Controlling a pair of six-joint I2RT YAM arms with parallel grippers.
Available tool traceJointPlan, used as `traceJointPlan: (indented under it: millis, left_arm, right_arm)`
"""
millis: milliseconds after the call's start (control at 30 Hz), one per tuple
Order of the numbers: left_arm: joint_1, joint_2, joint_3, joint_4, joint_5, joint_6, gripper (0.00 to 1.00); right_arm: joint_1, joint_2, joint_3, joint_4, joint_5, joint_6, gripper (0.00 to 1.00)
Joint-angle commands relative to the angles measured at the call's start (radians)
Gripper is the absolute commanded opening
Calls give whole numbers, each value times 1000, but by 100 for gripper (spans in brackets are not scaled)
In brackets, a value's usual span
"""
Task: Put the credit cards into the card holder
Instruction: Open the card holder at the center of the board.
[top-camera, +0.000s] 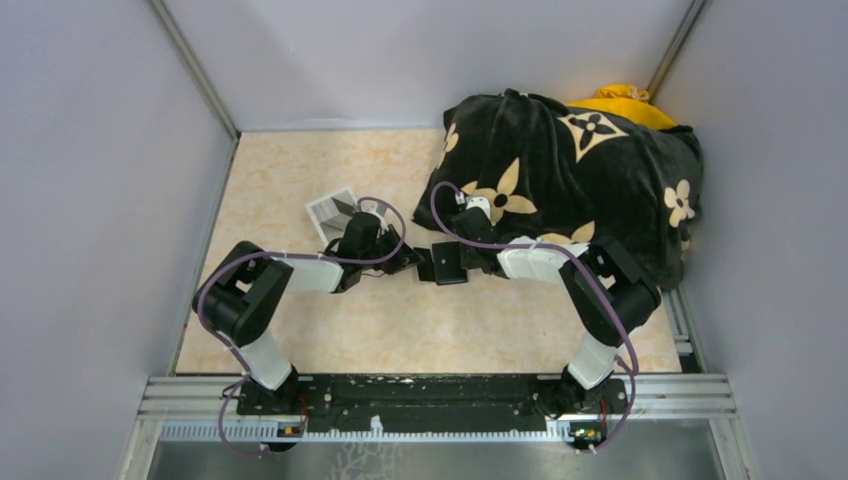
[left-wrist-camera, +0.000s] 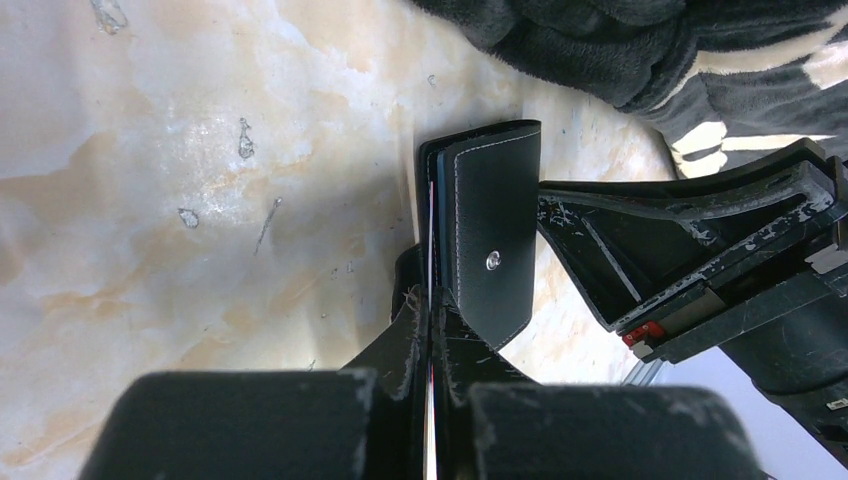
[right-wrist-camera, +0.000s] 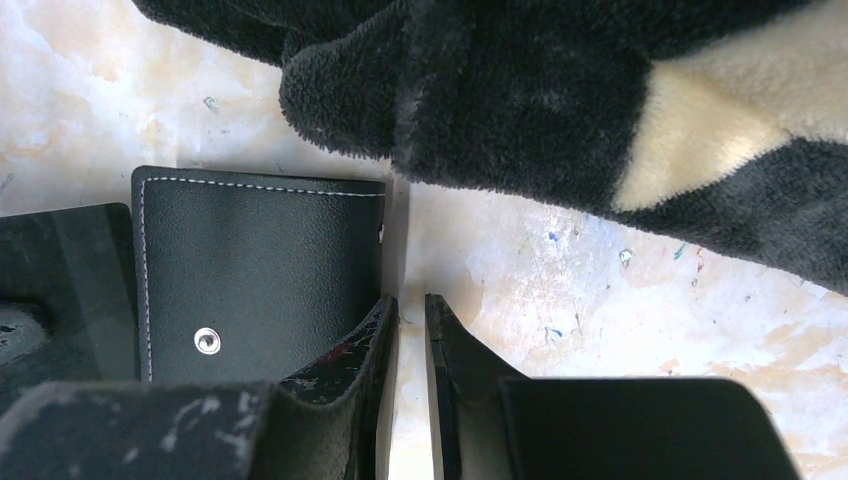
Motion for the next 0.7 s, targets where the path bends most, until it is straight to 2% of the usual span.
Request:
traceJointPlan:
  millis: [0,667]
  left_arm:
    - [4,25,27,60,37,-8,0]
    - [14,24,33,83,81,-27,0]
  right_arm:
    - [-10,45,16,7,-24,-1,17]
    - [-15,52,17,3,-26,-12,17]
